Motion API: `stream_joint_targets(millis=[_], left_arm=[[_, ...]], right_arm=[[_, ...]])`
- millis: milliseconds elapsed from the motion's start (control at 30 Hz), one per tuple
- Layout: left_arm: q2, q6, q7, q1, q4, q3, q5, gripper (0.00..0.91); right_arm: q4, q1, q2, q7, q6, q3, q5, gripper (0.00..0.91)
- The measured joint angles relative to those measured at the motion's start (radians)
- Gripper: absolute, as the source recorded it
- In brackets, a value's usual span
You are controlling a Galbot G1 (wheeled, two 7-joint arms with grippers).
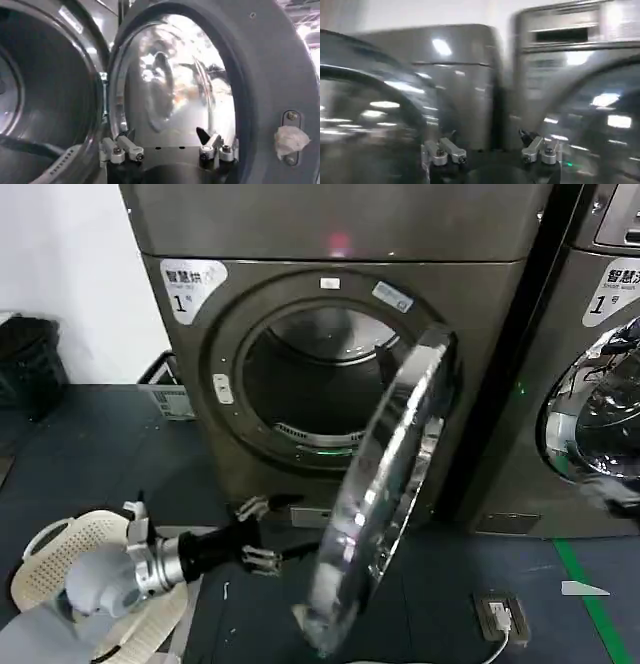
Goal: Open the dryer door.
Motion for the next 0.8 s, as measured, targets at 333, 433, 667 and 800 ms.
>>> stream_joint_targets(millis=[333,433,667,800], left_arm=[[-0.034,0.023,-0.007,-0.133,-0.013,0.172,-0.018,0.907],[-0.048,0.023,-0.008,-0.168,-0.010,0.219,-0.018,0.907],[-0.109,0.042,-0.027,-0.240,0.006,0.307,0.009,0.907],[-0.159,0.043,-0.036,-0.280,0.036,0.360,0.037,0.907]], right_arm=[[-0.070,-0.022,-0.040,0.252,0.016,0.124,-0.057,0.907],[-0.098,-0.027,-0.055,0.284,0.016,0.158,-0.082,0.907],[-0.130,-0.054,-0.087,0.282,0.010,0.251,-0.133,0.907],[-0.132,-0.061,-0.094,0.287,-0.010,0.284,-0.154,0.907]])
